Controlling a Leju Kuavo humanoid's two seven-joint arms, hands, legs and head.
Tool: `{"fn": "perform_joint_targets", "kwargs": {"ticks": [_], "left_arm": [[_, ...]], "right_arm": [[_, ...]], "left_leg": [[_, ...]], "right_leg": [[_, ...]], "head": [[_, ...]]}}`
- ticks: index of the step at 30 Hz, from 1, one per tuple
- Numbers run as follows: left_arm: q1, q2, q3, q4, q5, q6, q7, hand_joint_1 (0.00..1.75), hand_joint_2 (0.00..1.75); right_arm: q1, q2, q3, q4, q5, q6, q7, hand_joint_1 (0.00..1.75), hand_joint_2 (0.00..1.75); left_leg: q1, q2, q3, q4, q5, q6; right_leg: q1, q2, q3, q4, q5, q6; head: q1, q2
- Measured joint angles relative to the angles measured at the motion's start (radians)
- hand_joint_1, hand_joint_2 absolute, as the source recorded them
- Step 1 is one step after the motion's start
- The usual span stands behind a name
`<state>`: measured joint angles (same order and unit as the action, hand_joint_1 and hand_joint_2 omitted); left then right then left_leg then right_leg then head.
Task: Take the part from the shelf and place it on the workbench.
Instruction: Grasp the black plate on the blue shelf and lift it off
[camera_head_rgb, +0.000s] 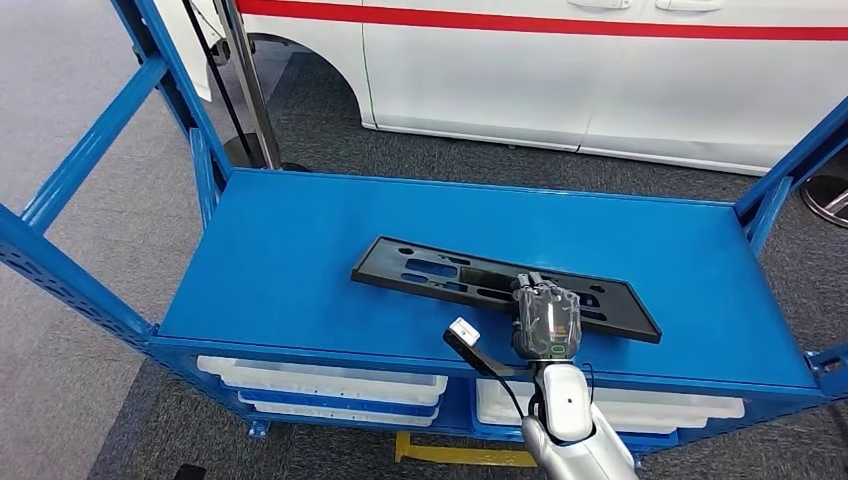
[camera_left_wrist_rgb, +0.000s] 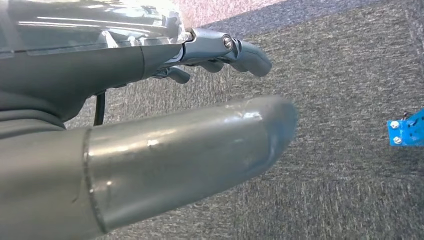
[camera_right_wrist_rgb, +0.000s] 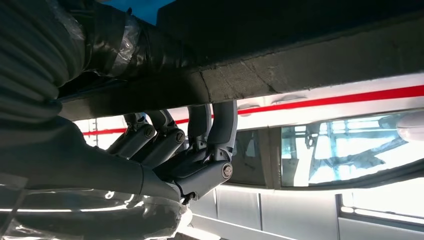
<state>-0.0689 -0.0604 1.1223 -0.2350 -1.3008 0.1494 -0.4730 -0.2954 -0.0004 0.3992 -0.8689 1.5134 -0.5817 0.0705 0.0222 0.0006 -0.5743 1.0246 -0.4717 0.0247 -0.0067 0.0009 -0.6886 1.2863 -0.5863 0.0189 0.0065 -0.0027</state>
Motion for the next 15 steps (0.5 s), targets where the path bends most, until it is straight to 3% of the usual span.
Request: {"fn": "perform_joint_targets", "kwargs": {"ticks": [2,4,6,9,13,14,15], "left_arm": [[0.0,-0.002,0.0,0.0,0.0,0.002,0.0,0.0,0.0],[0.0,-0.006,0.001,0.0,0.002,0.004,0.0,0.0,0.0],[0.001,-0.008,0.002,0.0,0.003,0.006,0.0,0.0,0.0],[0.001,-0.01,0.002,0.0,0.005,0.007,0.0,0.0,0.0],[0.005,-0.013,0.005,0.0,0.011,0.011,-0.001,0.0,0.0],[0.008,-0.014,0.008,0.0,0.013,0.012,-0.002,0.0,0.0],[0.01,-0.016,0.011,0.0,0.015,0.014,-0.005,0.0,0.0]], "right_arm": [[0.004,-0.001,-0.004,-0.015,-0.031,-0.005,-0.025,1.75,1.75],[0.014,0.0,-0.011,-0.038,-0.08,-0.015,-0.063,1.75,1.75],[0.026,0.001,-0.016,-0.06,-0.117,-0.024,-0.09,1.75,1.75],[0.038,0.005,-0.019,-0.085,-0.155,-0.029,-0.117,1.75,1.75],[0.081,0.018,-0.027,-0.15,-0.331,-0.019,-0.225,1.75,1.75],[0.098,0.022,-0.028,-0.18,-0.398,-0.006,-0.264,1.75,1.75],[0.114,0.026,-0.028,-0.219,-0.472,0.012,-0.302,1.75,1.75]], "left_leg": [[0.0,-0.002,0.005,0.0,-0.001,-0.002],[-0.003,-0.005,0.004,0.001,-0.002,-0.009],[-0.003,-0.006,0.002,-0.001,-0.001,-0.02],[-0.003,-0.005,-0.007,0.021,-0.021,-0.035],[-0.001,-0.004,-0.106,0.238,-0.13,-0.046],[-0.001,-0.004,-0.118,0.264,-0.131,-0.048],[0.0,-0.004,-0.113,0.254,-0.113,-0.05]], "right_leg": [[0.002,0.0,0.065,-0.134,0.071,-0.01],[0.008,0.0,0.11,-0.232,0.102,-0.02],[0.013,0.0,0.114,-0.25,0.102,-0.026],[0.005,-0.003,0.123,-0.269,0.113,-0.04],[0.004,-0.007,0.126,-0.277,0.116,-0.052],[0.004,-0.006,0.126,-0.275,0.114,-0.053],[0.004,-0.004,0.127,-0.272,0.112,-0.052]], "head": [[0.0,0.0],[0.0,0.0],[0.0,0.0],[-0.001,0.0],[-0.001,0.0],[-0.001,0.0],[-0.001,0.0]]}}
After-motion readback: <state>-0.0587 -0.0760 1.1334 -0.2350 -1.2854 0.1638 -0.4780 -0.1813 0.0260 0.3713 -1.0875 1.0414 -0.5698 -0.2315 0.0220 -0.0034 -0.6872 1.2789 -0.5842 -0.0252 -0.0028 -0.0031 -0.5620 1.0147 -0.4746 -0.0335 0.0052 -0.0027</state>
